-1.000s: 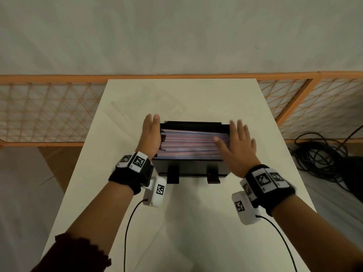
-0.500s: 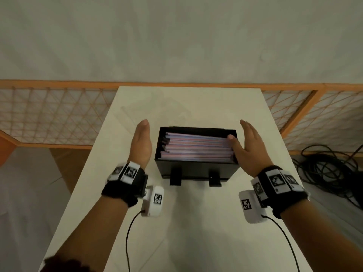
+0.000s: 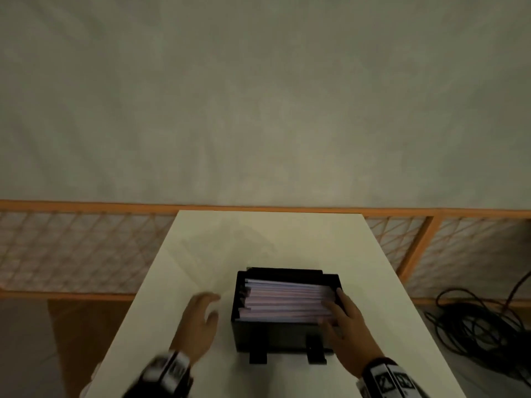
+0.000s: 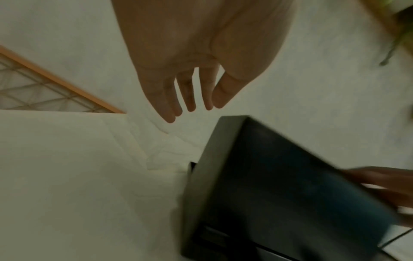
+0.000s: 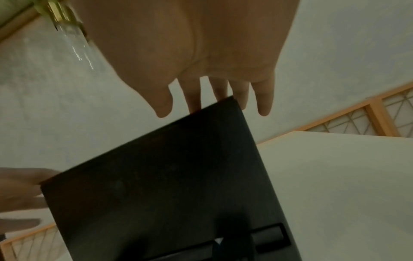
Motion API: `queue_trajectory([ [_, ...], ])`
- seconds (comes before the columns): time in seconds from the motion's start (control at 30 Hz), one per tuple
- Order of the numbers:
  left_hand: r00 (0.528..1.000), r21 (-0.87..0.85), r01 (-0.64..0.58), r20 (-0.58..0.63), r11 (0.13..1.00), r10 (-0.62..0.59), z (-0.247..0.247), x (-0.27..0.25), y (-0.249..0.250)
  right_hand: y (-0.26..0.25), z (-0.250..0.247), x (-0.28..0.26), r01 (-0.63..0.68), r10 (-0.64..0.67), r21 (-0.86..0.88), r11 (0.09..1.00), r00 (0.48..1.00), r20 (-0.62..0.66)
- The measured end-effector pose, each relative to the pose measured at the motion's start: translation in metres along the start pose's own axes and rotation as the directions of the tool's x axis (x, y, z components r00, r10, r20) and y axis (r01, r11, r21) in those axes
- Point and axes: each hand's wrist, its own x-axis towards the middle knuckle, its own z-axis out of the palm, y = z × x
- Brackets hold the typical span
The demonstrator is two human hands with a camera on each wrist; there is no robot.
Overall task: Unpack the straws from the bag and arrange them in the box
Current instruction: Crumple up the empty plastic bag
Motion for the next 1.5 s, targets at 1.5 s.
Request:
queue_trajectory([
  [1.5, 0.959, -0.689, 0.284, 0.211, 0.667, -0.191, -0.051, -0.003, 0.081, -0.147, 0.016, 0.011, 0.224, -0.3, 0.399, 0.889, 0.944, 0.139],
])
